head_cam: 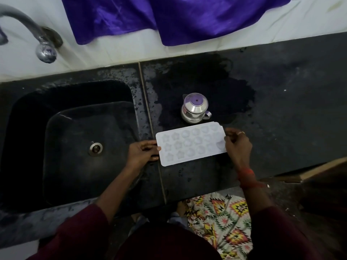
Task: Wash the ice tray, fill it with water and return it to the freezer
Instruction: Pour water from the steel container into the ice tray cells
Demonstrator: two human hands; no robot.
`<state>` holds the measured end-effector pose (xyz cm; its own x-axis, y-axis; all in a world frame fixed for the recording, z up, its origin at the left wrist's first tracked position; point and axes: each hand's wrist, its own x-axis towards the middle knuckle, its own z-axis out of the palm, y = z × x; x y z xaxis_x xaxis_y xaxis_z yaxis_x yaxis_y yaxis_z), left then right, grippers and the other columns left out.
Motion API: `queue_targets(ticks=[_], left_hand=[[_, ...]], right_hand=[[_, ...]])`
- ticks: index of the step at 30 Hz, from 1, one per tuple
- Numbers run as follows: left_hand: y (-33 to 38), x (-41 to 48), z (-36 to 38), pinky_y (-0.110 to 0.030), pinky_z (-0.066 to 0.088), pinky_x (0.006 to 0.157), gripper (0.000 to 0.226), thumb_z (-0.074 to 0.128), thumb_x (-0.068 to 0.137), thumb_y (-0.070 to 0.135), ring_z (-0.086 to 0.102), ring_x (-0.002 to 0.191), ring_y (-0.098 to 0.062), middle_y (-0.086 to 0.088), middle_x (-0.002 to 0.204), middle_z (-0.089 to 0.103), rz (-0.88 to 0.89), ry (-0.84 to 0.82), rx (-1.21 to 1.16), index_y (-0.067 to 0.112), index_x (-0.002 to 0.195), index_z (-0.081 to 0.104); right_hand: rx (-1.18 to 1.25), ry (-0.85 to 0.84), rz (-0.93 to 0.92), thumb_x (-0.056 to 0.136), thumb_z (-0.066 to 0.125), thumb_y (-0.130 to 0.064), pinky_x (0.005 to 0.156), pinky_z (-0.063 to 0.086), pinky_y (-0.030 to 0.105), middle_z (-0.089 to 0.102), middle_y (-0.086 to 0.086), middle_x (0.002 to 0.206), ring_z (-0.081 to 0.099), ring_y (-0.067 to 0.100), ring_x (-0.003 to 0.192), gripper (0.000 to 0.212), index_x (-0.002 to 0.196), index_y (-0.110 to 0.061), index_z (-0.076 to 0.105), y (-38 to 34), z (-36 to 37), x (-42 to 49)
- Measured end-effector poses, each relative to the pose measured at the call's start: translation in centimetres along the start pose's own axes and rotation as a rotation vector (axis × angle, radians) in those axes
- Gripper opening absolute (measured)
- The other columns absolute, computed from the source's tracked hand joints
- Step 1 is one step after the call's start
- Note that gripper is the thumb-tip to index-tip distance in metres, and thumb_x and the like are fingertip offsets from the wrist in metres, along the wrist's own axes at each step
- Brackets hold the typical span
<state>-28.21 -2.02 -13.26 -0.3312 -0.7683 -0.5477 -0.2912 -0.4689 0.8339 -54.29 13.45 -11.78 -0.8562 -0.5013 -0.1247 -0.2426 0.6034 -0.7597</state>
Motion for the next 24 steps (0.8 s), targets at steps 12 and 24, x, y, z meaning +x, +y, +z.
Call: queue_targets(ticks=[12,24], left_hand=[[-0.1,-0.3,0.2,-0.026,0.061,0.061,0.013,0.072,0.088,0.002,0.073,0.067,-0.012,-0.003,0.076,0.076,0.007,0.058,-0.062,0.009,0.099,0.074],[-0.5,-0.4,0.5,-0.034,0.064,0.069,0.014,0.070,0.090,0.001,0.074,0.075,-0.021,-0.011,0.083,0.077,0.001,0.066,-0.051,0.006,0.102,0.075]], right_hand=[[0.275,-0.194,0.025,0.087,0.053,-0.068,0.093,0.056,0.048,0.074,-0.003,0.093,0.069,0.013,0.097,0.051,0.089,-0.022,0.074,-5.4,3.2,3.5],[0.321,-0.346,-0.076,0.084,0.066,-0.060,0.097,0.054,0.050,0.077,0.001,0.091,0.072,0.020,0.097,0.037,0.082,-0.026,0.076,-4.9,2.7,4.6]])
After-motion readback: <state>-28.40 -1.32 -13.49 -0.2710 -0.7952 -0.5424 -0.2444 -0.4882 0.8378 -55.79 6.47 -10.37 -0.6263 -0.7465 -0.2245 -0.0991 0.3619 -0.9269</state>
